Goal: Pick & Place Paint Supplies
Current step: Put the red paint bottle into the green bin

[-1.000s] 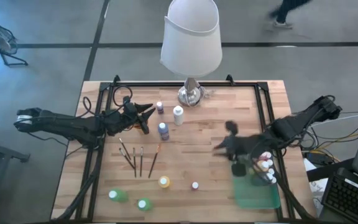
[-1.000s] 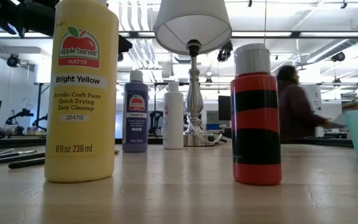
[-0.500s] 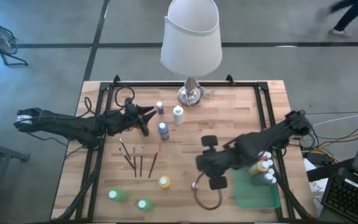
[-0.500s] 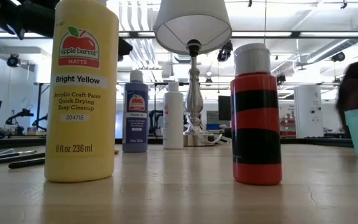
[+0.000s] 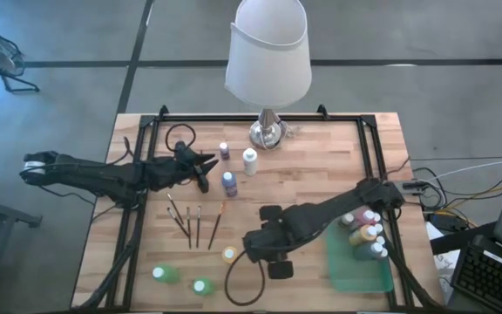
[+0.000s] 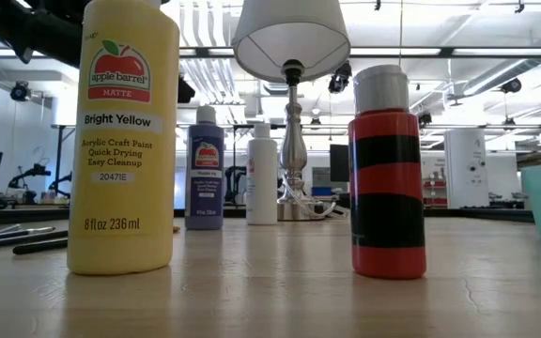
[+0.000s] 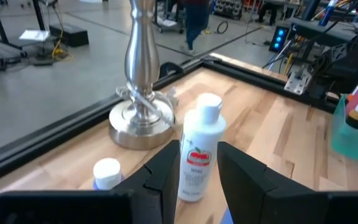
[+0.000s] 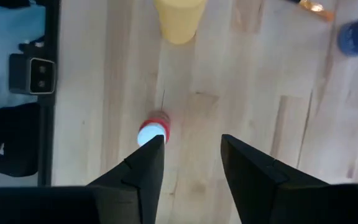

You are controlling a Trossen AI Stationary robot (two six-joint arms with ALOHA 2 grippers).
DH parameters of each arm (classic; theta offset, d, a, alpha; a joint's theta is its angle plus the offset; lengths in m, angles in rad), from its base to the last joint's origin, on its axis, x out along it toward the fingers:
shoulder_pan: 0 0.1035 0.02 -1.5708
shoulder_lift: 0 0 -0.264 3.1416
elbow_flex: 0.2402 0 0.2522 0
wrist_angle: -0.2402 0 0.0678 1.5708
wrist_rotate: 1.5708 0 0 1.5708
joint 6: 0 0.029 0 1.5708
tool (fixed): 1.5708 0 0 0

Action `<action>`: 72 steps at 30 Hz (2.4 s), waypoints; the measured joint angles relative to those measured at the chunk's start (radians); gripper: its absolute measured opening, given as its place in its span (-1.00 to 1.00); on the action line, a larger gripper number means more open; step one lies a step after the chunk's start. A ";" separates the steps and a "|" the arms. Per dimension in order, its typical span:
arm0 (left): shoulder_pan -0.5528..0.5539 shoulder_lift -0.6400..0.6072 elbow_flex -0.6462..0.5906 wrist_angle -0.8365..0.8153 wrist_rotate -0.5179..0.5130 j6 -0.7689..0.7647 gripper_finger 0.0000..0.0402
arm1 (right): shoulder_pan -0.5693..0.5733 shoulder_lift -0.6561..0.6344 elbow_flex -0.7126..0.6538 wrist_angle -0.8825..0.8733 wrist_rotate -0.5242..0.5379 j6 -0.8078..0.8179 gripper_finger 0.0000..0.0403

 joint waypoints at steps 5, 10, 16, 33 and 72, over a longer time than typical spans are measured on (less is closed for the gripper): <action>-0.001 0.002 0.000 -0.025 0.001 -0.018 -0.44 | 0.000 0.027 -0.029 -0.001 -0.024 0.064 -0.16; -0.002 0.011 -0.001 -0.038 0.002 -0.040 -0.44 | 0.012 0.038 -0.049 0.023 -0.024 0.080 -0.15; -0.002 0.019 -0.002 -0.050 0.002 -0.053 -0.44 | 0.027 0.064 -0.058 0.069 -0.025 0.079 -0.14; -0.002 0.027 -0.008 -0.052 0.002 -0.055 -0.44 | 0.065 0.105 -0.081 0.090 -0.013 0.080 -0.08; -0.002 0.028 -0.008 -0.068 0.003 -0.058 -0.44 | 0.064 0.106 -0.174 0.086 0.002 0.092 -0.28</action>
